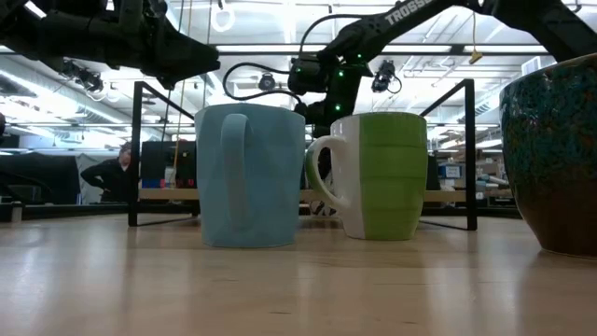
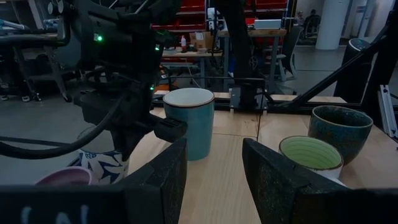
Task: Place coffee mugs
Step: Put the white mug on the shelf
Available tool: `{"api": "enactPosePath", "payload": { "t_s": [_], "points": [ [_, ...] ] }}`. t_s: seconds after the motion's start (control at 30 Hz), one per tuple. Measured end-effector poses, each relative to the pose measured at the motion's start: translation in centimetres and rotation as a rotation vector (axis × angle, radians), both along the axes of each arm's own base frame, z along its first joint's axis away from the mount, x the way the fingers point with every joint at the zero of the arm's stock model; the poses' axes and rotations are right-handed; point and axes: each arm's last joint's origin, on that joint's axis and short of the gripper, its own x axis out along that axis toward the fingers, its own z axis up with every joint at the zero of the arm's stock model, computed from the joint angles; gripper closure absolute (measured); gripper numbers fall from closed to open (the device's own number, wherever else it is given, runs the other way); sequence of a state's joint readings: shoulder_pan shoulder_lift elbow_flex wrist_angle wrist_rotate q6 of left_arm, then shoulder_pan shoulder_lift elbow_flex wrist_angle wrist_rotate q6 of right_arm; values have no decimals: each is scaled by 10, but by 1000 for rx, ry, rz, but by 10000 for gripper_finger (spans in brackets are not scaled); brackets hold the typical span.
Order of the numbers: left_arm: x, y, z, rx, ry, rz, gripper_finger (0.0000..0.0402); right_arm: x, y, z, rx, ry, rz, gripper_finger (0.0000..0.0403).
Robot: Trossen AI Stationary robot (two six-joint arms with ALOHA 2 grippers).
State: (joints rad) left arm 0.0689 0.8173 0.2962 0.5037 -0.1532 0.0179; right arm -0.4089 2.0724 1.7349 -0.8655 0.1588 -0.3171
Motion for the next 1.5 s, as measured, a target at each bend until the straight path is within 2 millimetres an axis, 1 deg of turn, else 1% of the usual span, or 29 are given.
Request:
{"api": "enactPosePath", "payload": {
  "t_s": [0.13, 0.33, 0.5, 0.63, 0.77, 0.93, 1.23, 1.5],
  "points": [
    [0, 0, 0, 0, 0, 0, 239, 1, 1, 12, -4, 0, 2, 366],
    [0, 0, 0, -1, 0, 0, 239, 3, 0, 38, -13, -30, 4, 366],
    [0, 0, -1, -4, 6, 0, 239, 2, 5, 57, -5, -16, 31, 366],
    [0, 0, -1, -7, 5, 0, 239, 1, 9, 71, 59, -38, 62, 366],
    [0, 0, -1, -7, 6, 0, 239, -2, 12, 80, 105, -36, 76, 366],
    [0, 0, -1, -7, 6, 0, 239, 0, 20, 83, 143, -43, 103, 366],
    [0, 0, -1, -7, 6, 0, 239, 7, 40, 82, 230, -65, 183, 366],
    [0, 0, -1, -8, 6, 0, 239, 11, 57, 82, 254, -61, 282, 366]
  ]
}}
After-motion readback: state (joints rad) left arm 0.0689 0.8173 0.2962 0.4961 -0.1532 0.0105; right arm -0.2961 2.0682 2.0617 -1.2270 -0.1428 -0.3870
